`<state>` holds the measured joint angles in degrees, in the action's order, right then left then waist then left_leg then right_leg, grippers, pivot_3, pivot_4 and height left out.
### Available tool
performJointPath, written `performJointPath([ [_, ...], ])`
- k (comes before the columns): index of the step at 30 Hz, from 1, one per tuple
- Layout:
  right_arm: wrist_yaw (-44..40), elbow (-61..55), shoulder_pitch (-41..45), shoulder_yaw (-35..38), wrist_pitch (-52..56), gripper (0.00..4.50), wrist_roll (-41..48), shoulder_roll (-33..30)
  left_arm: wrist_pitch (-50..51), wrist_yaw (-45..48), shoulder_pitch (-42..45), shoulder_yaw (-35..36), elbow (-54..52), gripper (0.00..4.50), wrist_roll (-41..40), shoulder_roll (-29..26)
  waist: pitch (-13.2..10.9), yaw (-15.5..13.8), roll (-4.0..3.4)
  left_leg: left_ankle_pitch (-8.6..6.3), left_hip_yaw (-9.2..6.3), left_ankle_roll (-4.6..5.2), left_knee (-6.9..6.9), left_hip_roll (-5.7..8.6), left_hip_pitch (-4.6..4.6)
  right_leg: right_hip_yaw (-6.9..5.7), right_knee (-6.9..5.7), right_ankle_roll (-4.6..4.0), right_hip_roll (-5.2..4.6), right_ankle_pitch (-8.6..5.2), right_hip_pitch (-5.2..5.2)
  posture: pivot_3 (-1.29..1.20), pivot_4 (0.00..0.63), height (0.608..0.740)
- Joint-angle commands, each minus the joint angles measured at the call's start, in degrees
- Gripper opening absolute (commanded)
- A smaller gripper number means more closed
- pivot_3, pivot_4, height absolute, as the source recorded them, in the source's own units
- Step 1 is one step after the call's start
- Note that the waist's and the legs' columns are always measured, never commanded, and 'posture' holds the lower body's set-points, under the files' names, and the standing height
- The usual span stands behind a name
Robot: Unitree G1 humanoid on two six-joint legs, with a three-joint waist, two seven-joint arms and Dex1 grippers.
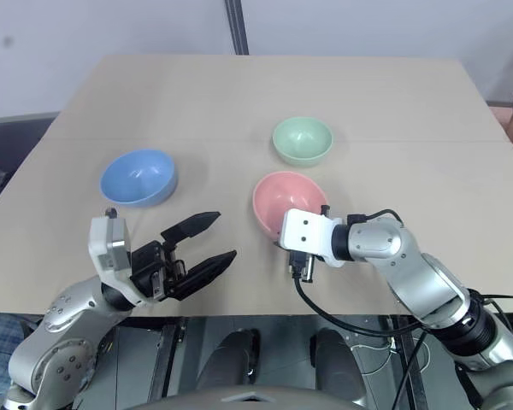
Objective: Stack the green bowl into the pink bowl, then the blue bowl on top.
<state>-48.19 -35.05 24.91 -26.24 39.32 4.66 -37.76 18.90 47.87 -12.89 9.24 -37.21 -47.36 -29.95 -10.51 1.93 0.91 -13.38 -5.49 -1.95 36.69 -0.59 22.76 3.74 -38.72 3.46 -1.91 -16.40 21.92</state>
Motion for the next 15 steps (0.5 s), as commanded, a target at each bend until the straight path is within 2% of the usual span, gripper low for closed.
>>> performJointPath([
  [1,0.58,-0.67,0.95,0.33,0.68,0.06,-0.81,0.10,-2.18,1.50,-0.89,1.52,-0.37,4.50,0.17,-0.25,0.00,-0.06,0.00,0.00,0.00,0.00,0.01,0.02,0.01,0.00,0.01,0.00,-0.02,0.00,0.00,0.00,0.150,0.740],
  [4,0.61,-0.53,0.91,0.42,0.91,0.06,-0.93,0.12,-2.68,1.86,-1.45,1.75,-0.19,4.50,0.25,-0.18,0.00,0.04,0.00,0.00,0.00,0.00,0.00,0.00,0.00,0.00,0.01,0.00,-0.01,0.00,0.00,0.00,0.150,0.740],
  [5,0.67,-0.47,0.89,0.50,1.12,0.74,-0.94,0.15,-2.78,1.92,-1.52,1.75,-0.13,4.50,0.34,-0.13,0.00,0.07,0.00,0.00,-0.01,0.00,-0.01,-0.01,-0.01,-0.01,0.00,0.00,0.01,0.00,0.00,0.00,0.150,0.740],
  [7,0.87,-0.36,0.88,0.54,1.57,1.41,-1.12,0.20,-3.00,1.98,-1.63,1.65,-0.03,4.50,0.53,-0.08,0.00,0.09,0.00,0.00,-0.02,0.00,-0.01,-0.01,-0.02,-0.02,-0.01,0.00,0.01,0.00,0.00,0.00,0.150,0.740],
  [8,1.10,-0.25,0.90,0.52,1.85,1.92,-1.36,0.21,-3.08,1.97,-1.65,1.58,-0.01,4.50,0.60,-0.07,0.00,0.09,0.00,0.00,-0.02,0.00,0.00,-0.01,-0.02,-0.02,-0.01,0.00,0.01,0.00,0.00,0.00,0.150,0.740],
  [9,1.31,-0.12,0.97,0.51,2.09,2.18,-1.61,0.19,-3.11,2.00,-1.69,1.61,-0.02,4.50,0.59,-0.10,0.00,0.10,0.00,0.00,-0.01,0.00,0.00,-0.01,-0.02,-0.02,-0.01,0.00,0.01,0.00,0.00,0.00,0.150,0.740],
  [10,1.28,-0.03,1.00,0.65,2.59,2.71,-1.50,0.14,-3.08,1.98,-1.70,1.65,-0.06,4.50,0.55,-0.12,0.00,0.11,0.00,0.00,-0.01,0.00,0.00,-0.01,-0.02,-0.02,0.00,0.00,0.01,0.00,0.00,0.00,0.150,0.740],
  [12,1.12,-0.04,0.96,1.21,3.47,2.71,-0.97,0.05,-3.01,1.97,-1.77,1.71,-0.16,4.50,0.49,-0.16,0.00,0.11,0.00,0.00,-0.01,0.00,0.00,-0.01,-0.02,-0.02,0.00,0.00,0.01,0.00,0.00,0.00,0.150,0.740],
  [15,0.12,-0.74,0.28,7.22,7.21,2.71,4.37,0.54,-3.02,1.96,-1.90,1.84,-0.27,4.50,0.53,-0.16,0.00,0.11,0.00,0.00,-0.01,0.00,-0.01,-0.01,-0.01,-0.02,0.00,0.00,0.01,0.00,0.00,0.00,0.150,0.740],
])
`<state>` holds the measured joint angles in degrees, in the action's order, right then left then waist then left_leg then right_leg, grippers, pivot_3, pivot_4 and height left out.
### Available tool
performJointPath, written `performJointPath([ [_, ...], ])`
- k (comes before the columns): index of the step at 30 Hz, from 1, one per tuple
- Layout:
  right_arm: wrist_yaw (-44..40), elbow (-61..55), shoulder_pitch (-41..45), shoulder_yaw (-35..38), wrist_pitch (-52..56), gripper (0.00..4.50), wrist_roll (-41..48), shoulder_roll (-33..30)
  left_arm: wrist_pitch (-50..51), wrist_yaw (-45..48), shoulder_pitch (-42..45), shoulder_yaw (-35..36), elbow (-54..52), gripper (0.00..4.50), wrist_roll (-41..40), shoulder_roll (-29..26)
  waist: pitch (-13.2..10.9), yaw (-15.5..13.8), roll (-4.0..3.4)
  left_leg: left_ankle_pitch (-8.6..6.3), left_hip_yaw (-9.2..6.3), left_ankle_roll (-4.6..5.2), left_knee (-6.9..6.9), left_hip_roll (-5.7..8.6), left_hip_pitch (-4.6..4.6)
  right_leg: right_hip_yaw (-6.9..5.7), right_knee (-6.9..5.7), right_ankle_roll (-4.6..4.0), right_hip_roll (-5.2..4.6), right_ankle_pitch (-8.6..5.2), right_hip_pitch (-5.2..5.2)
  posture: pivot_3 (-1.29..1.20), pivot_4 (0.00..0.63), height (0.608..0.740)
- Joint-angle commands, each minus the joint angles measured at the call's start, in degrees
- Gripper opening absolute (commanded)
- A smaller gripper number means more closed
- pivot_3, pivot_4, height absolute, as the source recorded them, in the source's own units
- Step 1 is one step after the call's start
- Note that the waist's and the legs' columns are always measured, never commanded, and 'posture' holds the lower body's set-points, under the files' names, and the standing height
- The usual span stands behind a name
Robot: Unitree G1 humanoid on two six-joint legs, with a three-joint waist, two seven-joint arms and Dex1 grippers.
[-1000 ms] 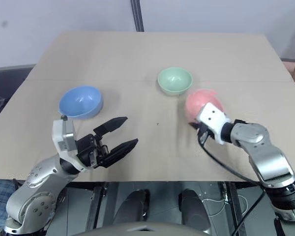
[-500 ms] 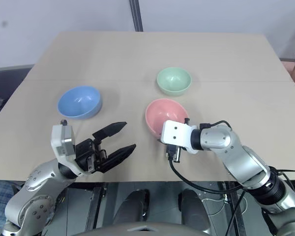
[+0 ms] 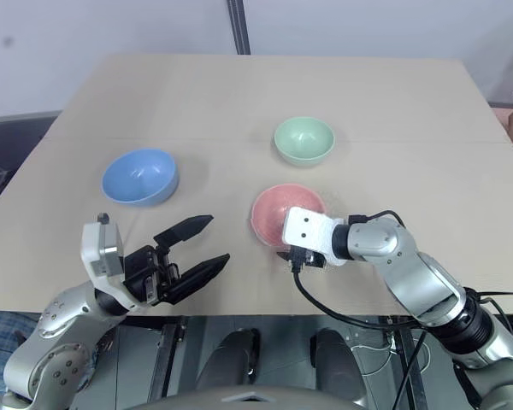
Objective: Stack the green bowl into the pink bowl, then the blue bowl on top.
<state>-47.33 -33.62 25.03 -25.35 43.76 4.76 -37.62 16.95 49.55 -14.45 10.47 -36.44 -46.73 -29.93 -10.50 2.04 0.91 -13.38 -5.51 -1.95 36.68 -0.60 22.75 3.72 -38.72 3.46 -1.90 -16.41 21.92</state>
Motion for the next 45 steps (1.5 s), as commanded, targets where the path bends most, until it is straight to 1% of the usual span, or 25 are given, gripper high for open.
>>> performJointPath([
  [1,-1.18,-2.32,-0.13,8.88,4.17,2.71,6.59,0.56,-1.11,0.27,-0.40,0.68,-1.09,4.50,-0.11,-0.15,0.00,-0.03,0.00,0.00,0.00,0.00,0.00,0.00,0.00,0.00,0.00,0.00,0.00,0.00,0.00,0.00,0.150,0.740],
  [3,-2.46,-2.93,-0.78,12.63,5.37,2.71,10.35,0.03,-1.21,0.33,-0.58,0.77,-1.17,4.50,-0.12,-0.12,0.00,-0.07,0.01,0.00,0.00,0.00,0.00,0.00,0.01,0.00,0.00,0.00,0.00,0.00,-0.01,0.00,0.150,0.740],
  [10,-7.48,-3.76,-6.22,30.90,8.46,2.71,29.78,-0.03,-0.67,-0.39,0.23,0.71,-1.32,4.50,-0.35,-0.29,0.00,-0.07,0.01,0.00,0.00,0.01,-0.03,0.00,0.01,-0.01,0.02,0.00,0.00,0.00,-0.01,0.00,0.150,0.740],
  [14,-4.65,1.25,-6.17,37.33,4.73,2.71,31.92,1.30,0.50,-1.67,2.26,0.39,-1.29,4.50,-0.90,-0.55,0.00,0.08,0.01,0.00,0.04,0.01,-0.02,-0.02,-0.04,0.02,-0.01,0.00,0.04,0.00,-0.02,0.00,0.150,0.740],
  [17,-3.28,3.73,-4.87,39.51,3.96,2.71,33.98,1.72,1.36,-2.37,3.63,0.40,-1.35,4.50,-1.76,-0.47,-0.01,0.05,0.01,0.00,0.04,0.01,0.00,-0.02,-0.02,0.03,-0.01,0.01,0.05,0.00,-0.02,0.00,0.150,0.740],
  [19,-2.54,5.58,-4.43,38.23,2.53,2.71,32.00,0.81,1.69,-2.54,4.03,0.44,-1.33,4.50,-1.91,-0.49,-0.01,0.11,0.01,0.00,0.05,0.01,-0.01,-0.02,-0.01,0.04,0.00,0.01,0.04,0.00,-0.02,0.00,0.150,0.740],
  [22,-0.51,9.55,-2.94,33.10,-0.57,2.71,25.88,-0.51,1.89,-3.68,5.18,0.96,-1.11,4.50,-2.53,0.10,-0.01,0.14,0.00,0.00,0.06,0.01,-0.04,-0.02,-0.02,0.04,0.00,0.00,0.04,0.00,-0.01,0.00,0.150,0.740],
  [24,0.13,13.32,-0.74,29.25,-4.46,2.71,21.38,-0.64,1.95,-5.04,6.12,1.23,-0.86,4.50,-2.47,0.63,-0.01,0.19,0.00,0.00,0.07,0.01,-0.04,-0.02,-0.02,0.05,-0.01,0.00,0.04,0.00,-0.01,0.00,0.150,0.740],
  [30,2.39,27.98,10.34,21.13,-14.96,2.71,11.08,2.94,0.86,-8.79,8.33,2.63,0.54,4.50,-0.17,1.60,-0.03,0.34,-0.01,0.00,0.11,0.00,-0.03,-0.03,-0.06,0.10,-0.03,0.00,0.06,0.01,0.00,0.00,0.150,0.740],
  [36,4.01,43.76,20.94,13.94,-22.07,2.71,0.95,6.55,0.40,-13.61,9.64,4.46,0.69,4.50,1.29,3.00,-0.03,0.29,-0.01,0.00,0.10,0.00,-0.04,0.00,-0.01,0.09,-0.02,0.00,0.02,0.02,0.05,0.00,0.150,0.740],
  [45,3.95,57.21,29.56,8.71,-27.41,2.71,-6.40,12.83,-0.90,-17.56,9.05,6.39,1.23,4.50,3.43,4.44,-0.04,0.32,-0.01,0.01,0.10,-0.01,-0.16,0.01,0.07,0.09,-0.02,-0.01,-0.01,0.02,0.18,0.00,0.150,0.740],
])
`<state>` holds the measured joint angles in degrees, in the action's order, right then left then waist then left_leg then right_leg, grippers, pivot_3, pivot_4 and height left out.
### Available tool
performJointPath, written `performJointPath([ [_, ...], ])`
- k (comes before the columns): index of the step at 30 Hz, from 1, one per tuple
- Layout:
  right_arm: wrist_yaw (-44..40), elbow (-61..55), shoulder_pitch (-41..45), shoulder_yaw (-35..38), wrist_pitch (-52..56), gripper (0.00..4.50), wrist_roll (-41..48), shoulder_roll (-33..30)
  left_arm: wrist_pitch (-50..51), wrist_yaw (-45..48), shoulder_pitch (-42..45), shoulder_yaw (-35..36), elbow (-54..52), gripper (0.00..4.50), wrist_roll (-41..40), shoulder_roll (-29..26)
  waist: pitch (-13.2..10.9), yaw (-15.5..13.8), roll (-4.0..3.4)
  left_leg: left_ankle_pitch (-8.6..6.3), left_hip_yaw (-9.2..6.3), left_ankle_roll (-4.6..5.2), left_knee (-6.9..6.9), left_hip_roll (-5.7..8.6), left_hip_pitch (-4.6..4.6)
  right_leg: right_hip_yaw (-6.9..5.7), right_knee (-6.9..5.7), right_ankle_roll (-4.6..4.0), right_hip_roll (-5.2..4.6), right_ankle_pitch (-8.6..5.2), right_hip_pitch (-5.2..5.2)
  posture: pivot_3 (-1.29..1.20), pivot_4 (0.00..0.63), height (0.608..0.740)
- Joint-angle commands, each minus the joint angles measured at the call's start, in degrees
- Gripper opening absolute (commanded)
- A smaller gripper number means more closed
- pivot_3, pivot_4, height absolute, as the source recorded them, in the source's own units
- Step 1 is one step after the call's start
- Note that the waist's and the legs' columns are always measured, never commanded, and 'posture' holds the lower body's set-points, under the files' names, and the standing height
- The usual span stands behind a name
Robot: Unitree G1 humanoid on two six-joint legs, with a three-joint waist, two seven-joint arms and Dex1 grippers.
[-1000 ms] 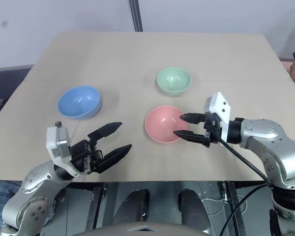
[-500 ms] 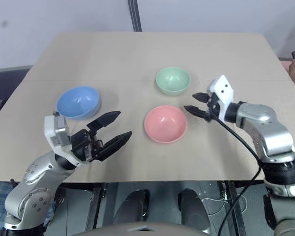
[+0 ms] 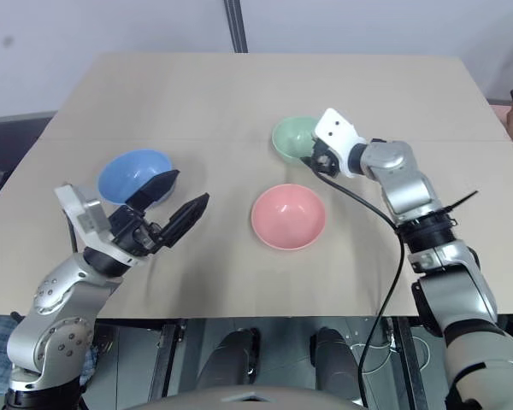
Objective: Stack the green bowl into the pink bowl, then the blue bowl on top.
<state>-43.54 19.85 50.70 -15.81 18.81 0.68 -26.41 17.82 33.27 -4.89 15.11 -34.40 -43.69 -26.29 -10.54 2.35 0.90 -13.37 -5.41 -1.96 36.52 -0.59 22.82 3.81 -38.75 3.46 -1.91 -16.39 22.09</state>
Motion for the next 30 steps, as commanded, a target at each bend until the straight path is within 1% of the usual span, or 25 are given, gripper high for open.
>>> performJointPath([
  [1,0.10,5.31,4.82,-1.38,-2.45,2.71,-2.94,2.44,-2.00,-1.54,-0.81,2.11,-0.72,4.50,0.57,1.00,0.00,0.04,0.00,0.00,0.01,0.00,0.00,0.00,0.00,0.00,0.00,0.00,0.00,0.00,0.00,0.00,0.150,0.740],
  [12,1.32,19.82,11.46,-6.05,-5.36,2.71,-10.90,9.76,-3.60,-3.13,-1.44,3.62,0.51,4.50,2.24,2.08,-0.01,0.08,-0.02,0.00,0.05,0.00,-0.01,0.00,0.00,0.04,-0.09,-0.01,0.01,0.00,0.10,0.00,0.150,0.740],
  [15,1.26,22.76,12.69,-6.26,-6.68,1.89,-12.13,10.92,-3.77,-3.43,-2.11,3.97,0.12,4.50,2.03,2.34,-0.01,0.08,-0.02,0.00,0.06,-0.01,-0.02,0.00,0.02,0.05,-0.09,-0.01,0.01,0.01,0.12,0.00,0.150,0.740],
  [17,1.08,23.93,13.19,-5.95,-7.34,0.93,-12.57,11.40,-3.88,-3.63,-2.55,4.17,-0.19,4.50,1.91,2.39,-0.01,0.04,-0.03,0.00,0.06,-0.01,-0.03,0.00,0.03,0.05,-0.09,-0.01,0.00,0.01,0.13,0.00,0.150,0.740],
  [18,1.11,24.39,13.37,-5.78,-7.62,0.35,-12.72,11.58,-3.90,-3.86,-2.75,4.27,-0.32,4.50,1.87,2.49,-0.01,0.05,-0.03,0.00,0.06,-0.01,-0.03,0.00,0.04,0.05,-0.09,-0.01,0.00,0.01,0.14,0.00,0.150,0.740],
  [19,1.16,24.72,13.49,-5.61,-7.82,0.02,-12.82,11.72,-3.92,-4.00,-2.94,4.32,-0.45,4.50,1.88,2.54,-0.01,0.09,-0.03,0.00,0.06,-0.01,-0.03,0.00,0.03,0.05,-0.10,-0.01,0.01,0.01,0.13,0.00,0.150,0.740],
  [26,0.46,22.39,12.72,-4.82,-10.97,0.02,-13.13,11.33,-3.91,-4.20,-3.77,3.69,-1.18,4.50,1.97,2.56,-0.02,0.11,-0.04,0.00,0.07,-0.01,-0.04,0.00,0.03,0.06,-0.11,-0.01,0.01,0.01,0.15,0.00,0.150,0.740],
  [30,-3.91,13.76,10.54,-2.62,-14.02,0.02,-9.59,9.57,-3.83,-3.88,-3.24,3.37,-0.86,4.50,1.84,2.25,-0.03,0.10,-0.05,0.00,0.07,-0.01,-0.04,0.00,0.05,0.06,-0.10,-0.01,0.01,0.01,0.16,0.00,0.150,0.740],
])
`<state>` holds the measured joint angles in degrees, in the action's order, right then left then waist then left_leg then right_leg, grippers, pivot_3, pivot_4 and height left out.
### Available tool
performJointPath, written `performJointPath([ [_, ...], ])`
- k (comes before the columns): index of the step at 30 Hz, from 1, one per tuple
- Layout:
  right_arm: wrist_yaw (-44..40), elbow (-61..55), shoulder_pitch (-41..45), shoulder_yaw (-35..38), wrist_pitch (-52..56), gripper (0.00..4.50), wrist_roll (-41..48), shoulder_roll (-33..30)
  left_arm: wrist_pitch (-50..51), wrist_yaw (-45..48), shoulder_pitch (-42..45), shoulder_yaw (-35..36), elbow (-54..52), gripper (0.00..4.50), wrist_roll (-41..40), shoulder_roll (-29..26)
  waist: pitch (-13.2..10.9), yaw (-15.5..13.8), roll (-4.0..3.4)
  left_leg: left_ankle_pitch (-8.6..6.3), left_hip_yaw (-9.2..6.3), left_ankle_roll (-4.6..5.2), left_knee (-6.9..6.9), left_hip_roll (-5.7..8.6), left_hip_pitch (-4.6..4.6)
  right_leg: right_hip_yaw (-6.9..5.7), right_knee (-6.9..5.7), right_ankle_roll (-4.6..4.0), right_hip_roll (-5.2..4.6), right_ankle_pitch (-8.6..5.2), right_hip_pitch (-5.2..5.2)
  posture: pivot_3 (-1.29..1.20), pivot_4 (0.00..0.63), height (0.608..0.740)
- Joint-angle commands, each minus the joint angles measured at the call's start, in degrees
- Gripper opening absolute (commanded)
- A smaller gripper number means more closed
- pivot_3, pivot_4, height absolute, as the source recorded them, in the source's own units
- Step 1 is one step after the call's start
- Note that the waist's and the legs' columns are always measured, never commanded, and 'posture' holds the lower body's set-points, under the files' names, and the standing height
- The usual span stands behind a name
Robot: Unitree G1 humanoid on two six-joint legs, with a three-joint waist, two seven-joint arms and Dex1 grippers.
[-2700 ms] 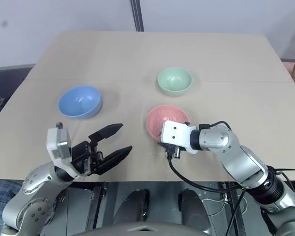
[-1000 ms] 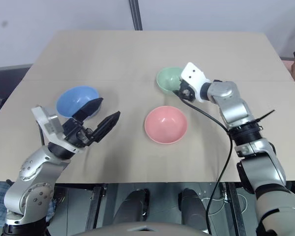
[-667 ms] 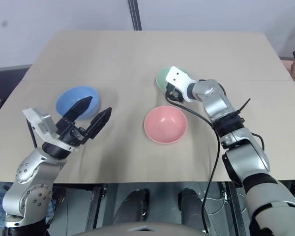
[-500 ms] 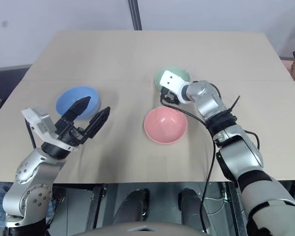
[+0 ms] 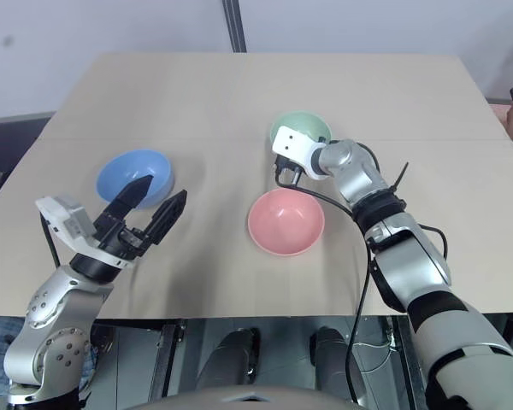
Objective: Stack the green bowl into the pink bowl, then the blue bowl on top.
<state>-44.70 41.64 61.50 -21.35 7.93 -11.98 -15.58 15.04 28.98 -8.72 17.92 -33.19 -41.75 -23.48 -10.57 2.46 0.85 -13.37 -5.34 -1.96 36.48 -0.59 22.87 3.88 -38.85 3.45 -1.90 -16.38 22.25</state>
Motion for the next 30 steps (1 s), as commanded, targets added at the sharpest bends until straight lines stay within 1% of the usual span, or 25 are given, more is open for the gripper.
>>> performJointPath([
  [1,-4.36,-11.06,-1.23,3.42,-3.89,0.02,4.35,-1.97,-1.09,0.66,0.77,0.49,-1.84,4.50,-0.02,-0.70,0.00,-0.01,0.00,0.00,0.00,0.00,-0.01,0.00,0.00,0.00,0.01,0.00,0.00,0.00,0.00,0.00,0.150,0.740],
  [5,-13.96,-26.84,-7.88,5.06,-5.19,0.02,12.44,-5.50,-1.63,2.21,1.82,-0.02,-0.09,4.50,0.50,-1.19,0.00,-0.26,0.00,0.00,-0.04,0.00,-0.02,0.00,0.03,-0.04,0.05,0.00,-0.02,0.00,-0.01,0.00,0.150,0.740],
  [8,-21.02,-38.52,-14.14,4.51,-4.67,0.02,18.11,-8.89,-1.72,3.97,3.03,-0.87,1.54,4.50,0.65,-1.59,0.00,-0.22,0.01,0.00,-0.03,0.01,-0.01,0.01,0.02,-0.03,0.03,0.01,-0.03,0.00,-0.02,0.00,0.150,0.740],
  [11,-24.56,-48.60,-18.82,4.40,-0.74,0.02,22.70,-11.70,-1.34,6.02,4.46,-1.38,2.67,4.50,-0.13,-2.09,-0.01,-0.08,0.00,0.00,-0.09,0.01,-0.01,0.00,0.00,-0.09,0.01,0.00,-0.02,0.00,-0.05,0.00,0.150,0.740],
  [13,-25.47,-53.72,-21.09,3.96,1.48,0.02,23.86,-13.38,-1.28,7.66,5.38,-1.70,3.74,4.50,-0.07,-2.79,-0.01,-0.05,0.00,0.00,-0.08,0.01,0.01,0.00,-0.02,-0.08,-0.02,0.00,-0.02,0.00,-0.05,0.00,0.150,0.740],
  [20,-24.72,-61.10,-24.14,1.71,6.04,0.02,23.47,-15.71,-0.47,12.51,8.82,-1.91,7.09,4.50,-1.39,-5.00,0.00,-0.15,0.01,0.00,-0.11,0.00,0.03,-0.01,-0.06,-0.10,-0.03,0.01,0.01,0.00,-0.08,0.00,0.150,0.740],
  [28,-24.15,-65.08,-26.07,0.80,9.36,0.02,23.78,-16.85,0.12,14.32,9.52,-1.98,7.85,4.50,-2.05,-5.59,0.00,-0.16,0.02,0.00,-0.14,0.00,0.02,0.01,-0.01,-0.13,0.01,0.01,-0.02,0.00,-0.07,0.00,0.150,0.740],
  [29,-23.98,-65.19,-26.10,0.77,9.67,0.78,23.72,-16.90,0.22,14.44,9.54,-1.95,7.84,4.50,-2.10,-5.61,0.00,-0.16,0.01,0.00,-0.14,0.00,0.03,0.01,-0.01,-0.13,0.01,0.01,-0.02,0.00,-0.07,0.00,0.150,0.740],
  [30,-23.84,-65.37,-26.15,0.72,10.06,1.08,23.72,-17.00,0.31,14.50,9.54,-1.89,7.79,4.50,-2.12,-5.63,0.00,-0.17,0.02,0.00,-0.13,0.00,0.03,0.01,-0.01,-0.13,0.00,0.01,-0.02,0.00,-0.07,0.00,0.150,0.740],
])
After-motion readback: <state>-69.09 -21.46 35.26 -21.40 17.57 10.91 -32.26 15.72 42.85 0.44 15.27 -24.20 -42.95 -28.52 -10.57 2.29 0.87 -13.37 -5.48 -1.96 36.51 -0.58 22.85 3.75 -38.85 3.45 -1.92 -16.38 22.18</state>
